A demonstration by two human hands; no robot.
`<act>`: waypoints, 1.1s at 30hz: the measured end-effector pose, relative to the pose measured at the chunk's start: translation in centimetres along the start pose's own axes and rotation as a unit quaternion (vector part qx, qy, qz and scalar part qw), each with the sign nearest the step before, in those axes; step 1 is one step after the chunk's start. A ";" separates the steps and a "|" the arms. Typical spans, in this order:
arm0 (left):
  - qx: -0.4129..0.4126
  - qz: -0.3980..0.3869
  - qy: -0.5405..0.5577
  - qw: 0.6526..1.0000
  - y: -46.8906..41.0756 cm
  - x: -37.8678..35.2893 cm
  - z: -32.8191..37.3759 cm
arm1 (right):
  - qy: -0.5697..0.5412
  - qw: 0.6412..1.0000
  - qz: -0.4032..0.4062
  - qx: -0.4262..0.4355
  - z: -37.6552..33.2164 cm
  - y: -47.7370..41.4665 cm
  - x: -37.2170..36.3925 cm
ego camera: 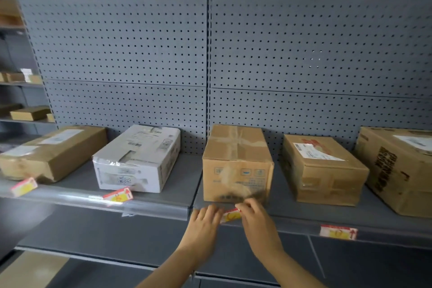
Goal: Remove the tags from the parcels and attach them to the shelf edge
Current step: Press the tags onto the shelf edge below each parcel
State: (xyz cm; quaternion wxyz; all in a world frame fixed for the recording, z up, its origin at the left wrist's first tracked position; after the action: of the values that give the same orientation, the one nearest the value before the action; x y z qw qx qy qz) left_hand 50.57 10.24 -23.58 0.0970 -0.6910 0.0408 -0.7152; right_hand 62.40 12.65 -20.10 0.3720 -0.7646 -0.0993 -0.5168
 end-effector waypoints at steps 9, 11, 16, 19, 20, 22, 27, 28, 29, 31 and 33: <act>-0.037 -0.021 0.008 0.999 0.3 -0.5 0.3 | 0.043 0.999 -0.013 -0.014 -0.1 1.3 -0.6; -0.045 -0.017 0.007 0.999 0.5 -0.3 0.6 | 0.063 0.998 -0.019 -0.009 -0.1 1.5 -0.6; -0.046 -0.027 0.018 0.998 0.8 -0.3 1.4 | 0.087 0.996 -0.015 0.009 0.2 1.8 -0.6; -0.041 -0.023 0.031 0.998 0.6 0.0 1.5 | 0.092 0.995 -0.017 0.025 0.0 1.9 -1.0; -0.041 -0.025 0.039 0.998 0.5 0.0 1.7 | 0.096 0.995 -0.024 0.032 -0.1 2.0 -1.2; -0.035 -0.027 0.056 0.997 0.5 0.0 1.8 | 0.100 0.993 -0.039 0.041 -0.3 2.2 -1.5; -0.029 -0.032 0.066 0.997 0.3 0.0 1.7 | 0.098 0.993 -0.045 0.041 -0.2 2.2 -2.0; -0.027 -0.032 0.059 0.997 0.3 0.0 1.7 | 0.097 0.993 -0.050 0.037 -0.1 2.1 -2.1; -0.026 -0.034 0.053 0.998 0.3 -0.1 1.8 | 0.095 0.994 -0.054 0.033 0.0 2.0 -2.2; -0.022 -0.045 0.041 0.998 0.4 -0.4 1.9 | 0.084 0.994 -0.063 0.024 0.1 1.8 -2.4; -0.016 -0.053 0.041 0.998 0.4 -0.6 1.7 | 0.081 0.995 -0.059 0.018 0.0 1.6 -2.4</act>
State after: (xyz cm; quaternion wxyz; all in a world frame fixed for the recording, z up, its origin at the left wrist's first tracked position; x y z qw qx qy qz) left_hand 52.35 10.06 -24.17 0.0462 -0.6640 0.0188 -0.7460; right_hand 62.19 12.12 -22.91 0.3612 -0.7062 -0.1235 -0.5963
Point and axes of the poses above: each hand's wrist, its own y-axis away from the middle knuckle, its own x-axis out of the back of the hand, z = x × y, the point moved 10 cm from there along -y, towards the middle knuckle, and after that the axes turned 12 degrees about x, right-handed, at the moved point
